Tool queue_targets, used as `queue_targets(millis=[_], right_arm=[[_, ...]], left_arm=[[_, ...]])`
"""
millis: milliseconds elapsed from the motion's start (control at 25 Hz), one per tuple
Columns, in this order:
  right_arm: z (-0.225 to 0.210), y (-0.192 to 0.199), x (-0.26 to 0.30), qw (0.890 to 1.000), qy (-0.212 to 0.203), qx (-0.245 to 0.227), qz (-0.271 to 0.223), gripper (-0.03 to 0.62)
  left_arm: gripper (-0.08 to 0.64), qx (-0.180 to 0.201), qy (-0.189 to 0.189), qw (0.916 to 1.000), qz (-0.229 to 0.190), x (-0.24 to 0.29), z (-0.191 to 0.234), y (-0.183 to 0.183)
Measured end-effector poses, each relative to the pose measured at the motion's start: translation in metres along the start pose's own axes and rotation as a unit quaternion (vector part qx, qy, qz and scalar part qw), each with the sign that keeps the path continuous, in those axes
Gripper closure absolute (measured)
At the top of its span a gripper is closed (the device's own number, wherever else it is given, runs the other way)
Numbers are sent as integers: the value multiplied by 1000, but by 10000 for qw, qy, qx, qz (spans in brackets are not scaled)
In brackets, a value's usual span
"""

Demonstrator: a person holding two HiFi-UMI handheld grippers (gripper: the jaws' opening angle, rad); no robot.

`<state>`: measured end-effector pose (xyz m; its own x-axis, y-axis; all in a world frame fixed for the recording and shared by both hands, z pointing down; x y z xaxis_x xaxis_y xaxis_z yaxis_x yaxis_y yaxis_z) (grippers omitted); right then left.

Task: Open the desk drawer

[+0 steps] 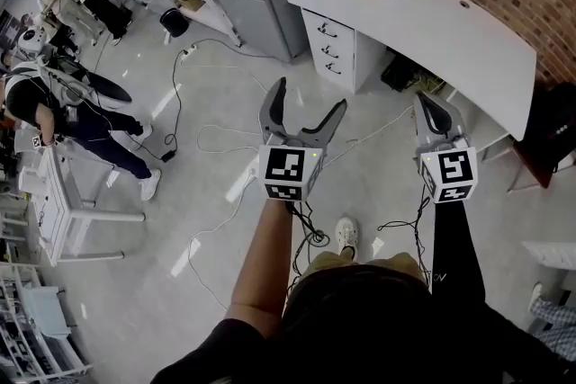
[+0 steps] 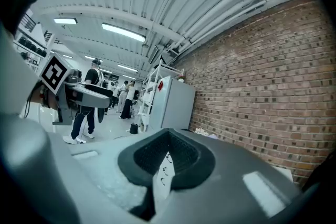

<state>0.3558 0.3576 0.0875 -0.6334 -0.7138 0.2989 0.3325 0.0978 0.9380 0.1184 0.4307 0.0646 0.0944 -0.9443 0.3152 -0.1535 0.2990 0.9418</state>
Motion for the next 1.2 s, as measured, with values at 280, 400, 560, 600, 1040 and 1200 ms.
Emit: queue_targets(millis=[280,400,560,600,1040,1200], right_arm=[[3,-4,32,9999,91,28,93,592],[2,1,43,9998,103,58,167,592],[0,-6,58,9999,78,43,117,592],[-1,-8,62,9999,64,36,95,592],[-30,-32,129,9995,-112,9,-288,592],[-42,-41,164,9990,-194,-73,-403,592]], left_arm=[[98,26,161,9998,91,32,27,4],[98,64,229,9993,280,40,33,12],[98,38,203,9995,227,46,43,12],[98,12,196,9996,199,49,45,10],[98,62,83,9998,142,98,64,-5],[98,104,118,9997,193,131,74,-9]])
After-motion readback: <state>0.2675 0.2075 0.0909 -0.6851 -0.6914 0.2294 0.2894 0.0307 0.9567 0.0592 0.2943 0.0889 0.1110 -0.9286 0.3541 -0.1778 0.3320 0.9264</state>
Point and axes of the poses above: the fingertips, and each gripper's own axes: x forward along the fingers, z to its left, y out of its underside, the point moved 7 cm from there along -x, backward along the fingers, and after that the axes turned 14 degrees about z, right-handed, at the moved point
